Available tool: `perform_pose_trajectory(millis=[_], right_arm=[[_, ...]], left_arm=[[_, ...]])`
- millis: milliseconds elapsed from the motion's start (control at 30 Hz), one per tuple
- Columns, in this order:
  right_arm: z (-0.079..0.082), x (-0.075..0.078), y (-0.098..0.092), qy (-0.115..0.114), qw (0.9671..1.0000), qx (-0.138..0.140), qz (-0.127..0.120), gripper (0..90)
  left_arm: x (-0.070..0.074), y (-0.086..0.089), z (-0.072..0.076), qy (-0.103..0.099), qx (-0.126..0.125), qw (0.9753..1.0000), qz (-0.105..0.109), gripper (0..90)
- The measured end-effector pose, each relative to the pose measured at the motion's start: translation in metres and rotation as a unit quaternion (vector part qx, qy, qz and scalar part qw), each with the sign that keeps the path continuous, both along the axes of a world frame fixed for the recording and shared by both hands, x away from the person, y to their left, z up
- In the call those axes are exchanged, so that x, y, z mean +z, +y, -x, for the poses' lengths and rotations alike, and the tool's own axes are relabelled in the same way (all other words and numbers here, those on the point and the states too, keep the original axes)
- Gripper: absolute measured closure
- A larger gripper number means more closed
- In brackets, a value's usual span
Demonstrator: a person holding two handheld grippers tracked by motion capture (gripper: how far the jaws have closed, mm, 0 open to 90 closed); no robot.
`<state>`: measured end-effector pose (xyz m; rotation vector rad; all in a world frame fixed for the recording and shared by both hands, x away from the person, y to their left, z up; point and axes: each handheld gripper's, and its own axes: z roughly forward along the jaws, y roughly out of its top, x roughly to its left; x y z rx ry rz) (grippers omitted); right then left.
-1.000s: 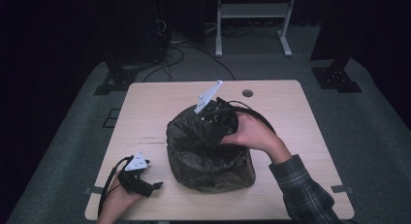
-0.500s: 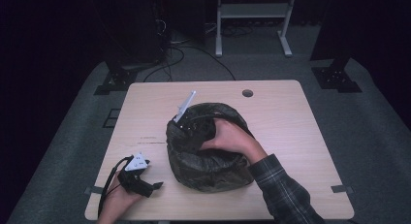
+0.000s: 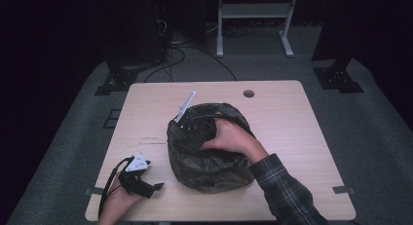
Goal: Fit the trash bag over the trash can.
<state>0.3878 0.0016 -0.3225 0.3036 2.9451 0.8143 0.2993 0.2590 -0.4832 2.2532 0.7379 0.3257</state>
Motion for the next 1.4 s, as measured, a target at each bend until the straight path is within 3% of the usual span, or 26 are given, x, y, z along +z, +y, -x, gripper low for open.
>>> perform_pose_trajectory(millis=[200, 400, 533, 667, 833, 1033, 1167, 1400], right_arm=[[-0.013, 0.008, -0.026, -0.01, 0.9992, -0.038, 0.0, 0.0], [-0.02, 0.007, -0.031, -0.011, 0.9984, -0.056, 0.005, 0.0], [-0.012, 0.014, -0.033, -0.018, 0.9988, -0.043, -0.01, 0.0], [0.006, 0.023, -0.03, -0.019, 0.9993, -0.019, -0.025, 0.0], [0.024, 0.013, -0.018, -0.008, 0.9999, 0.009, -0.009, 0.0], [0.028, -0.002, -0.005, 0.006, 0.9997, 0.021, 0.01, 0.0], [0.026, 0.005, -0.01, -0.002, 0.9998, 0.017, -0.011, 0.0], [0.023, 0.034, -0.044, -0.031, 0.9975, -0.015, -0.062, 0.0]], left_arm=[[0.0, 0.0, 0.0, 0.0, 0.0, 1.0, 0.0, 0.0], [0.0, 0.0, 0.0, 0.0, 0.0, 1.0, 0.0, 0.0], [0.0, 0.0, 0.0, 0.0, 0.0, 1.0, 0.0, 0.0], [0.0, 0.0, 0.0, 0.0, 0.0, 1.0, -0.001, 0.0], [0.0, 0.0, 0.0, 0.0, 0.0, 1.0, 0.0, 0.0], [0.0, 0.0, 0.0, 0.0, 0.0, 1.0, -0.001, 0.0], [0.0, 0.0, 0.0, 0.0, 0.0, 1.0, -0.001, 0.0], [0.0, 0.0, 0.0, 0.0, 0.0, 1.0, 0.0, 0.0]])
